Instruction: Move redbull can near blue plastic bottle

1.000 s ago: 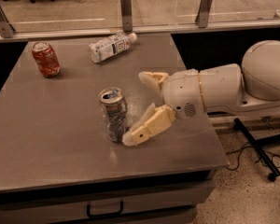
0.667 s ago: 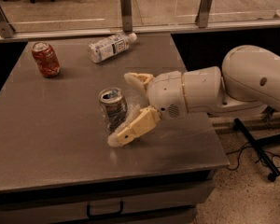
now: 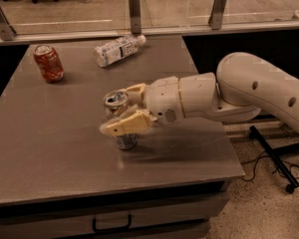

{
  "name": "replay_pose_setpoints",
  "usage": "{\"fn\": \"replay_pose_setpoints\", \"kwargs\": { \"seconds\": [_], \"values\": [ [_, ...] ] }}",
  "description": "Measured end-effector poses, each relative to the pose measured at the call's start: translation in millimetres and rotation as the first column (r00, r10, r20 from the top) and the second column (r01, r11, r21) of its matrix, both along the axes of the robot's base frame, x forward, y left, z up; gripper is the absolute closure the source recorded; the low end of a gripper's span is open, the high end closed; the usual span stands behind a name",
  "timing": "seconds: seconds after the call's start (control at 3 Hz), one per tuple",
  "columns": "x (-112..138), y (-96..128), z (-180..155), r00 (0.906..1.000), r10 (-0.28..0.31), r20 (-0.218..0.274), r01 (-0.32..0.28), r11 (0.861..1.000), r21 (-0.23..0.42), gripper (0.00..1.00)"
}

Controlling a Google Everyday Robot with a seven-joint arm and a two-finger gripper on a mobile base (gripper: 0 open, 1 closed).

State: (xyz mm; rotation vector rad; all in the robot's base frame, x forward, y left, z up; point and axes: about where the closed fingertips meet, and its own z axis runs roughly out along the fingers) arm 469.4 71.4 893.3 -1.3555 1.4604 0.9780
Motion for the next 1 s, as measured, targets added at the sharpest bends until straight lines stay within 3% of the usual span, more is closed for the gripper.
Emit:
{"fn": "replay_pose_setpoints", "kwargs": {
  "seconds": [0.33, 0.67, 1.0],
  "values": [
    [32.3, -8.5, -2.6, 0.9986, -0.036, 0.037, 0.037, 0.999, -0.016, 0.64],
    [81.2, -19.0, 8.7, 0.9897, -0.109, 0.094, 0.11, 0.994, -0.009, 0.86],
    [144.7, -17.8, 26.0, 0.9702, -0.195, 0.145, 0.197, 0.98, -0.003, 1.0]
  ]
}}
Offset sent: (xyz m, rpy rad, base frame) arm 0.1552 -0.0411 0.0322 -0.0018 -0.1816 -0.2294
